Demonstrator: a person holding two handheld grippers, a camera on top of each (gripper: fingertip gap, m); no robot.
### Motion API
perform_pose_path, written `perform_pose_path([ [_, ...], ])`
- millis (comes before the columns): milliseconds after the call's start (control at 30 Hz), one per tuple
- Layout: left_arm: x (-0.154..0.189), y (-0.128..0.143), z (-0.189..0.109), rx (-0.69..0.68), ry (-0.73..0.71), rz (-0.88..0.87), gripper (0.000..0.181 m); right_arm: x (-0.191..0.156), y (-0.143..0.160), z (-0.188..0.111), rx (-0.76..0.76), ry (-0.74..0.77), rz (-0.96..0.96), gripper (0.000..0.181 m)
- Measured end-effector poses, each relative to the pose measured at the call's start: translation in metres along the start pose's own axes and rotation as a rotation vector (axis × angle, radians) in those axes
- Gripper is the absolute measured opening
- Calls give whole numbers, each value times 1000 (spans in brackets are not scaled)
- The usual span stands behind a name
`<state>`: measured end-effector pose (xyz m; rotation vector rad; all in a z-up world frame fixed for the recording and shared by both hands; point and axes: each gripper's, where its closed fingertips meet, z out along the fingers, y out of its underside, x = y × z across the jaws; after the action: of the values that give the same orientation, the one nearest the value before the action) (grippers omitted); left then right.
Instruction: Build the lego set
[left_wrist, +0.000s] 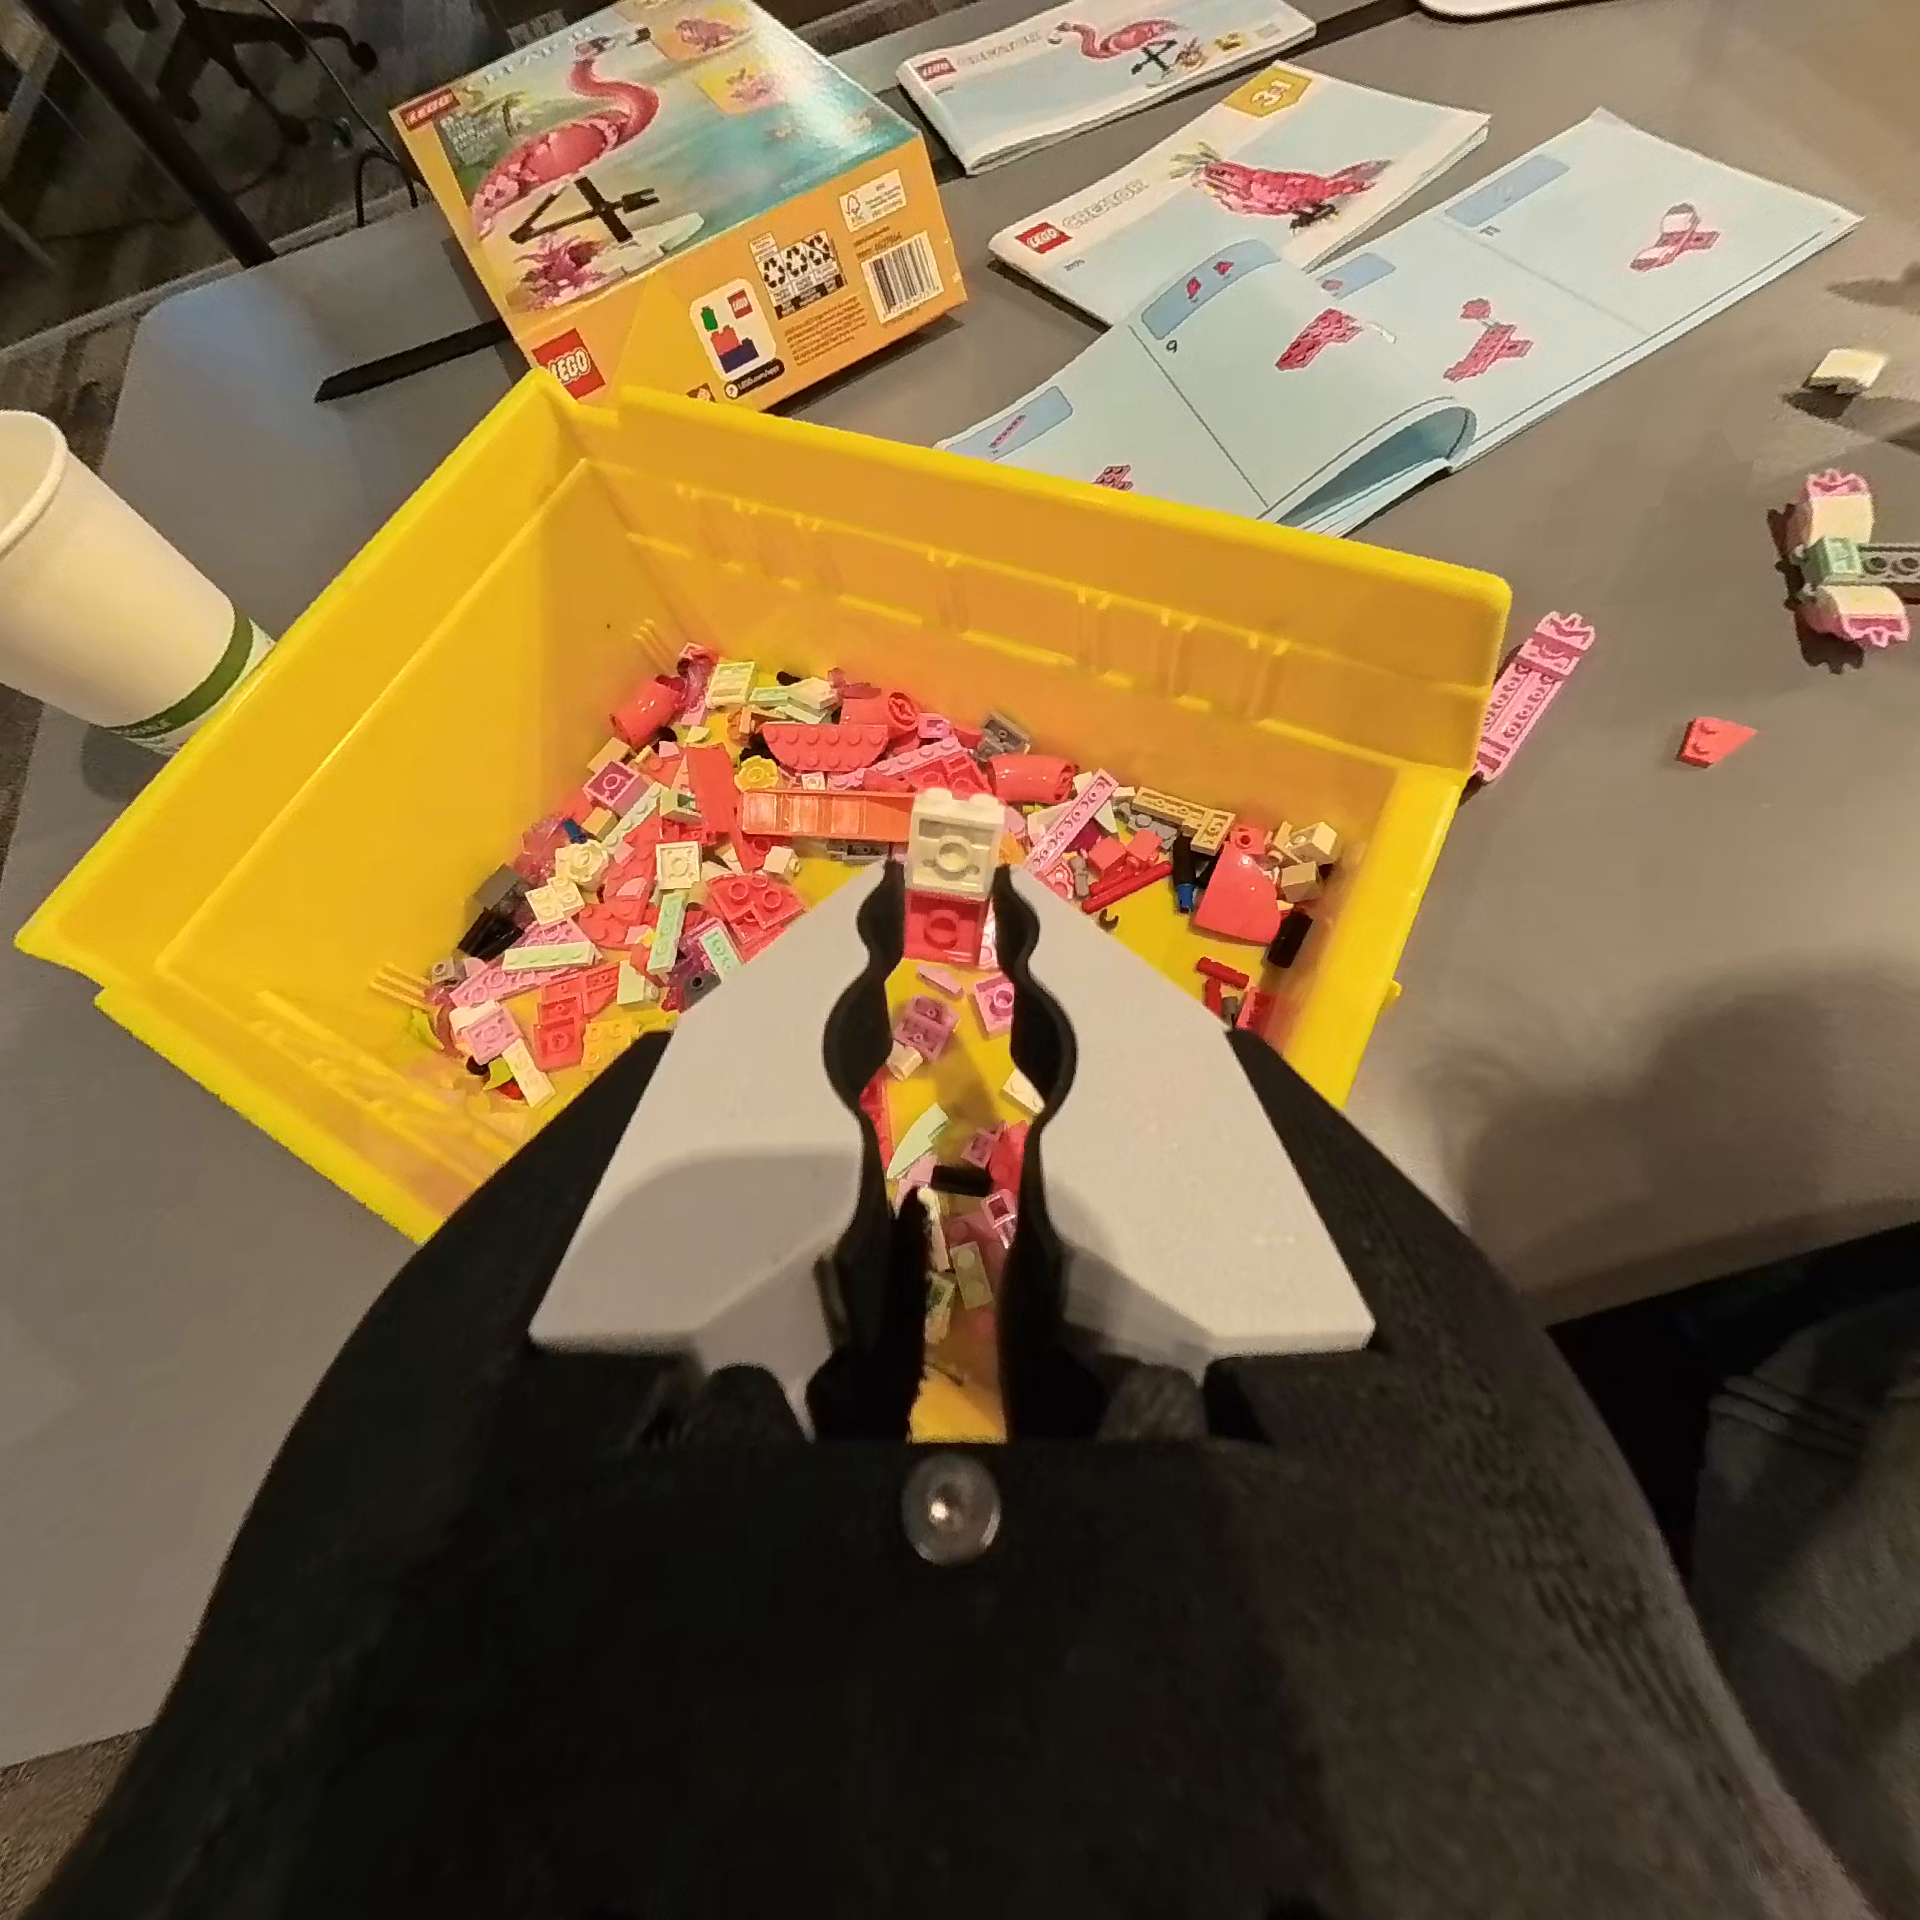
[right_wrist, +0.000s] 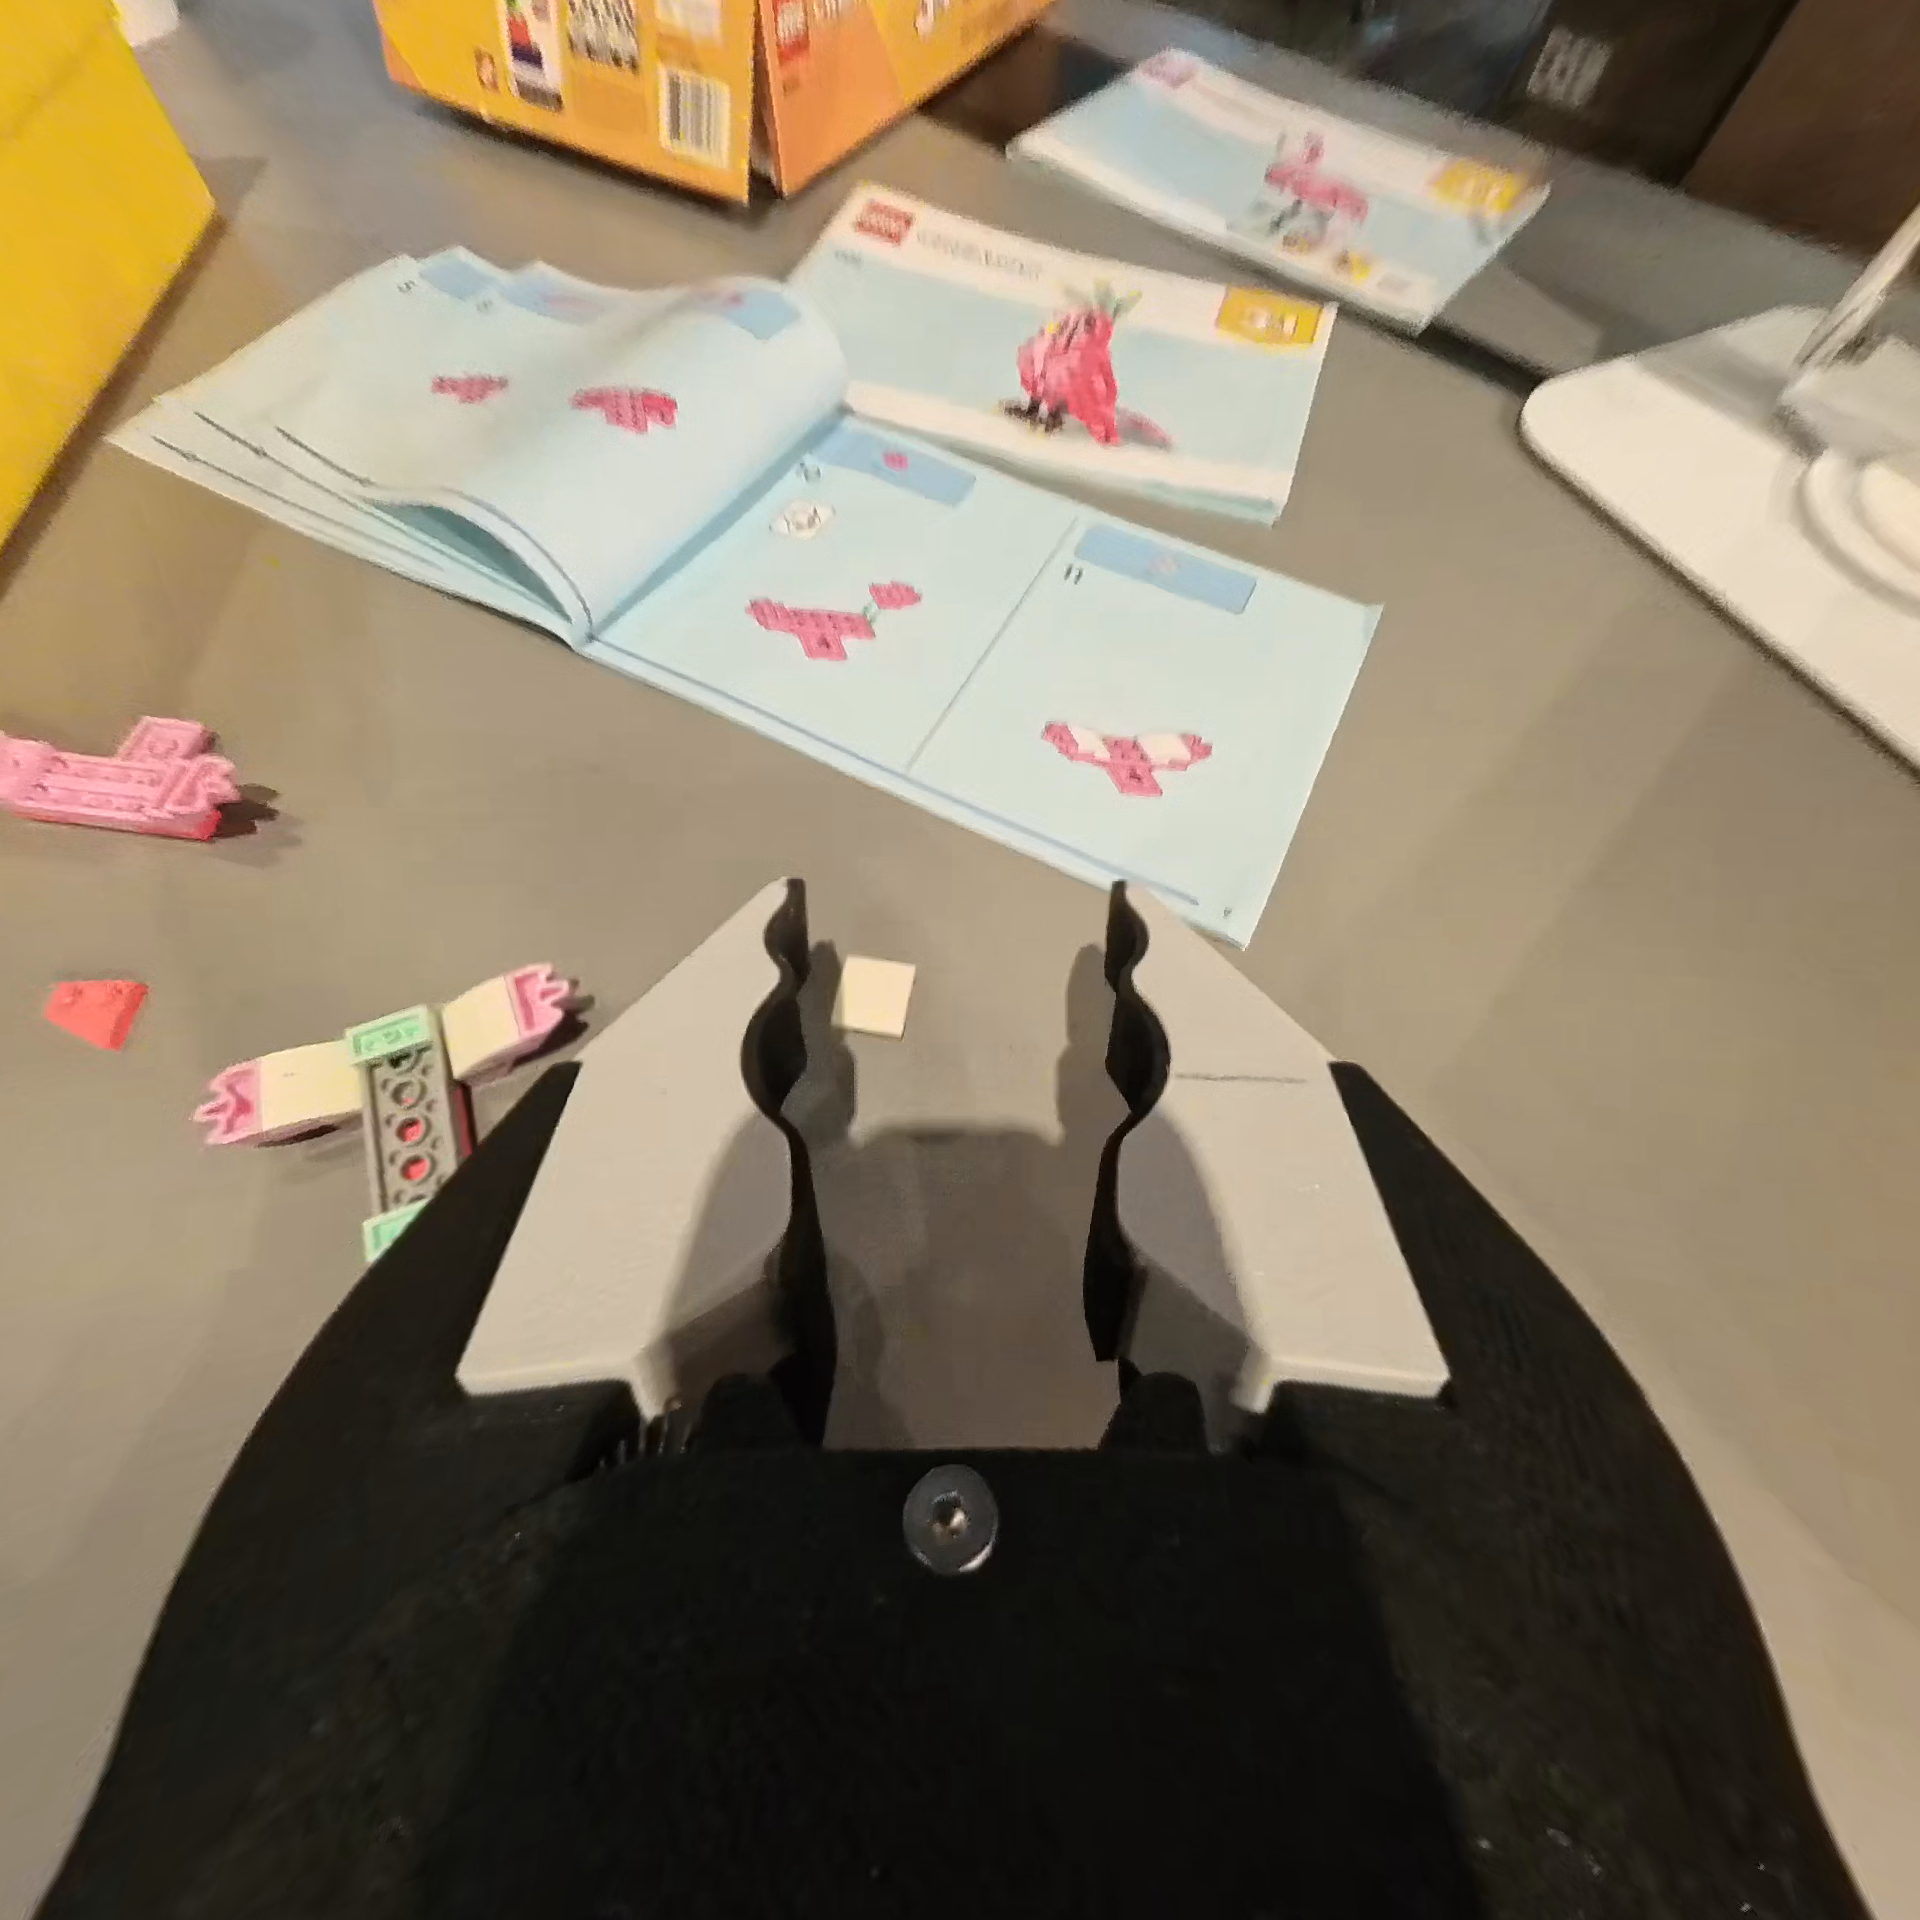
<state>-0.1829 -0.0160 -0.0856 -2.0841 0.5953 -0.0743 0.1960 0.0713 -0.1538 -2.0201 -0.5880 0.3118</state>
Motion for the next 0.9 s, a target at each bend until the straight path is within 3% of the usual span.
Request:
perform_pose_path([
  [267, 26, 21, 16, -256, 114, 121, 17, 2, -39, -23, 231, 91, -121, 50],
  [467, 54, 53, 25, -502, 281, 243, 17, -2, -42, -25, 260, 90, -154, 46],
  [567, 55, 67, 26, -601, 293, 256, 17, -5, -41, -22, 249, 75, -161, 46],
  [633, 50, 71, 28, -642, 263, 231, 33, -12, -40, -20, 248, 46, -182, 48],
  [767, 39, 64, 30, -600, 197, 160, 63, -38, -39, -7, 221, -42, -250, 52],
  [900, 26, 28, 26, -351, 102, 1, 65, -81, -59, 15, 170, -162, -331, 53],
])
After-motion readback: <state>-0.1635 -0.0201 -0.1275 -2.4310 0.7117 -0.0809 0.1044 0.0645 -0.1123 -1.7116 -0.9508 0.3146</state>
